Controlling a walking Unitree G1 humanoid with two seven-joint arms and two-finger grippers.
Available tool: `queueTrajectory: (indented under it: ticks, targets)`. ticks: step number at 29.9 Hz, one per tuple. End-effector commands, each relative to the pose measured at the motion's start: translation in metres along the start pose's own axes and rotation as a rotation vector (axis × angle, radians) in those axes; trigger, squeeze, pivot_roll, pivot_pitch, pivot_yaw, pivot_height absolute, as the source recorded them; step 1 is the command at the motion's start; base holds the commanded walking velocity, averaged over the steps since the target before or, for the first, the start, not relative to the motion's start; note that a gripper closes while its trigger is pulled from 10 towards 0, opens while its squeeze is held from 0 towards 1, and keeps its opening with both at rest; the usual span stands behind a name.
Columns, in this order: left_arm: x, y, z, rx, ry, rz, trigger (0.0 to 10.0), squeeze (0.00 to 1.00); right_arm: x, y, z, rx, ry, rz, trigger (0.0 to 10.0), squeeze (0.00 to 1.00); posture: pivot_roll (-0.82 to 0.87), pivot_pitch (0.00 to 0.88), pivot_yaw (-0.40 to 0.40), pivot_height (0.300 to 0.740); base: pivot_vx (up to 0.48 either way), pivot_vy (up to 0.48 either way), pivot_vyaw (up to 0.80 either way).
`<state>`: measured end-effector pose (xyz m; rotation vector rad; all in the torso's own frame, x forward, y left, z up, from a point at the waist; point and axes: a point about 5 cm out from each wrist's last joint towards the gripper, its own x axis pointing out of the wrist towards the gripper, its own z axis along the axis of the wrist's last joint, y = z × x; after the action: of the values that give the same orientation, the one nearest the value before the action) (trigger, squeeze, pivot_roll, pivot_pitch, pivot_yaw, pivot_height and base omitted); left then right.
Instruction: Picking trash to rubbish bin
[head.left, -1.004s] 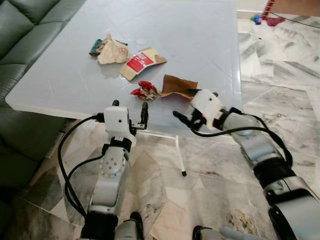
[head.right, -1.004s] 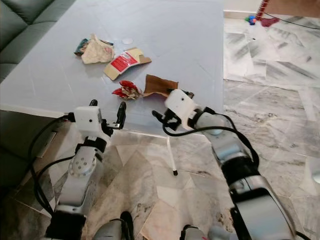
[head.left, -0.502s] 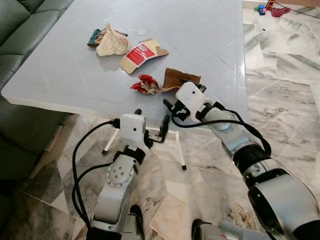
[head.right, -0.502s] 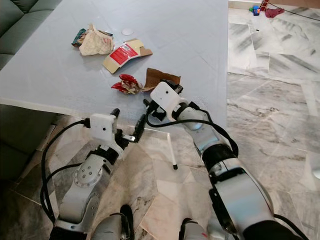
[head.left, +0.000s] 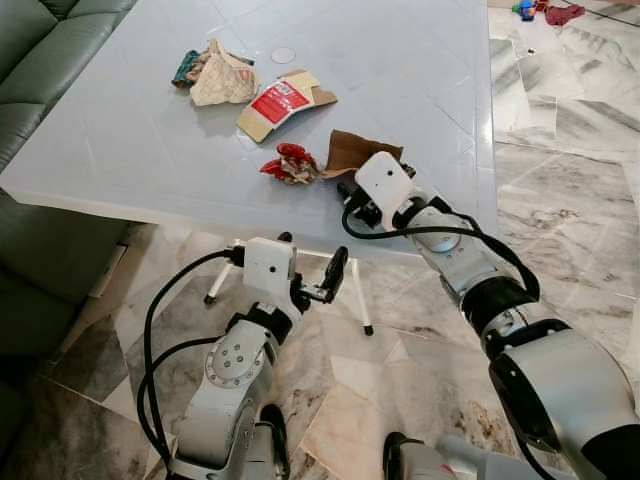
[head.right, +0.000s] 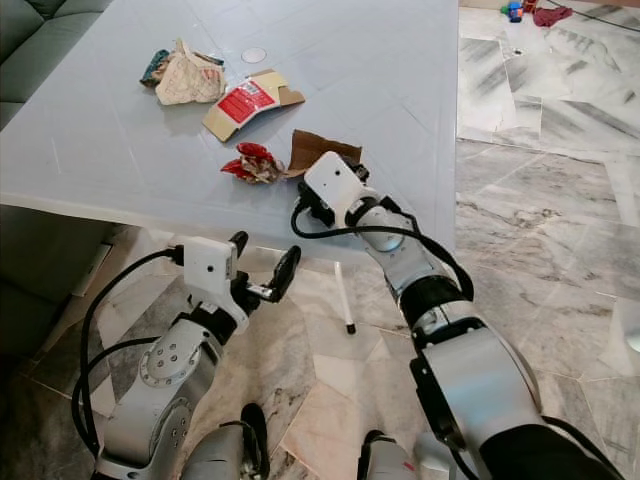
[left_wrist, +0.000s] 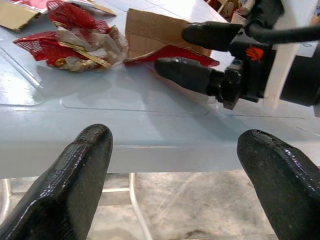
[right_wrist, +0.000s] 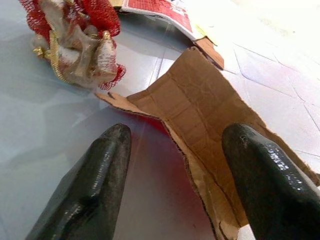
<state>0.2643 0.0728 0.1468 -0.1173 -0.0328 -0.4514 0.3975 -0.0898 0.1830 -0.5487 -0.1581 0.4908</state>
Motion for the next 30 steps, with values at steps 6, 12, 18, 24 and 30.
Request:
queueTrajectory:
  ticks: [6, 12, 18, 24, 30]
  targets:
    - [-0.0037, -0.0042, -0.0008, -0.007, 0.023, -0.044, 10.0, 0.0, 0.0004, 0.0007, -0.0037, 0.057, 0.03, -0.004, 0.0, 0.0, 0.05, 0.267, 0.011, 0.74, 0.0, 0.0, 0.0]
    - [-0.0025, -0.0039, 0.0, -0.007, 0.028, -0.048, 10.0, 0.0, 0.0004, -0.0032, -0.0028, 0.068, 0.028, -0.012, 0.0, 0.0, 0.05, 0.261, 0.013, 0.74, 0.0, 0.0, 0.0]
    - [-0.0005, -0.0048, 0.0015, -0.004, 0.027, -0.054, 10.0, 0.0, 0.0007, -0.007, -0.0031, 0.112, 0.038, -0.031, 0.0, 0.0, 0.06, 0.249, 0.013, 0.74, 0.0, 0.0, 0.0]
    - [0.0006, -0.0032, 0.0024, 0.006, 0.023, -0.052, 10.0, 0.0, 0.0009, -0.0047, -0.0042, 0.107, 0.049, -0.016, 0.0, 0.0, 0.07, 0.228, 0.008, 0.74, 0.0, 0.0, 0.0]
    - [0.0019, -0.0013, 0.0027, 0.013, 0.02, -0.046, 10.0, 0.0, 0.0023, -0.0049, -0.0025, 0.103, 0.054, -0.012, 0.0, 0.0, 0.08, 0.207, 0.003, 0.74, 0.0, 0.0, 0.0]
